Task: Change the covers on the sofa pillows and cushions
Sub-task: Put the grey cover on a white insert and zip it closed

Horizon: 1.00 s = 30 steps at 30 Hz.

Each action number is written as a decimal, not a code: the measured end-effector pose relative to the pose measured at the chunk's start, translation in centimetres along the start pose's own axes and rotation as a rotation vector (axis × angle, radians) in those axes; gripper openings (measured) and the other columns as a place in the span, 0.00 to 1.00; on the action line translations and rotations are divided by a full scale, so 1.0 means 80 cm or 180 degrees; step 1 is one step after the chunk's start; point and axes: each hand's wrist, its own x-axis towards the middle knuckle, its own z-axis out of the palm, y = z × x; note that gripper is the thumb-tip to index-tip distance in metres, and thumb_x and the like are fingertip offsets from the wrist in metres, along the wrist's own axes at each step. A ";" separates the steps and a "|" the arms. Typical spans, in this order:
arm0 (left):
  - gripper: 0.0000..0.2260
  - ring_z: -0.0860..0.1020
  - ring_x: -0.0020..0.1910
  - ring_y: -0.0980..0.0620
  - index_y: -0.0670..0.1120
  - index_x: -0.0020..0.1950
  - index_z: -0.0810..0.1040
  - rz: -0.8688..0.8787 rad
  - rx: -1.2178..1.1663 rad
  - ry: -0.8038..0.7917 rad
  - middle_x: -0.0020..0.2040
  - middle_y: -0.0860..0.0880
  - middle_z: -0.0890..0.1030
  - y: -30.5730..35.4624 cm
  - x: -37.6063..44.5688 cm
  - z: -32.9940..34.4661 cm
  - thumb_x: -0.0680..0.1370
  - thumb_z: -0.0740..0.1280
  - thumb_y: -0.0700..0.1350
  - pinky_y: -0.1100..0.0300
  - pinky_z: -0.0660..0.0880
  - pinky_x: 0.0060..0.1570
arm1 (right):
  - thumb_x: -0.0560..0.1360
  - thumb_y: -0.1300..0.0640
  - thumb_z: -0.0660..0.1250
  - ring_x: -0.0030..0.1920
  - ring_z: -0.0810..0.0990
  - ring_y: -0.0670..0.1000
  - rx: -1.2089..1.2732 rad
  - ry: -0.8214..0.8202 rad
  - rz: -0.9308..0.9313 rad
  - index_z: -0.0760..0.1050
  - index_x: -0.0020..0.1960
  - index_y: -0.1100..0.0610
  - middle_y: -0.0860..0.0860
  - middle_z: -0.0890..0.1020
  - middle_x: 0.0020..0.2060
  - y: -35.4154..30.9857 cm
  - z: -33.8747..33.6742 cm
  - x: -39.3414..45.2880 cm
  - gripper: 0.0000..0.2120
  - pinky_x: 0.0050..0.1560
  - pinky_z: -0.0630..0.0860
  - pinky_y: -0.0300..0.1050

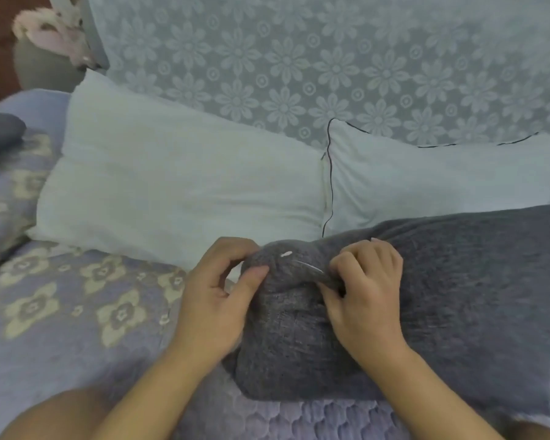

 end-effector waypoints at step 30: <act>0.08 0.80 0.53 0.63 0.60 0.58 0.76 0.0436 0.0925 0.0166 0.54 0.63 0.80 0.016 -0.008 -0.014 0.80 0.63 0.52 0.67 0.75 0.50 | 0.81 0.48 0.61 0.46 0.70 0.44 0.0512 -0.2199 0.0071 0.72 0.42 0.49 0.43 0.73 0.44 -0.094 -0.060 0.105 0.11 0.48 0.66 0.40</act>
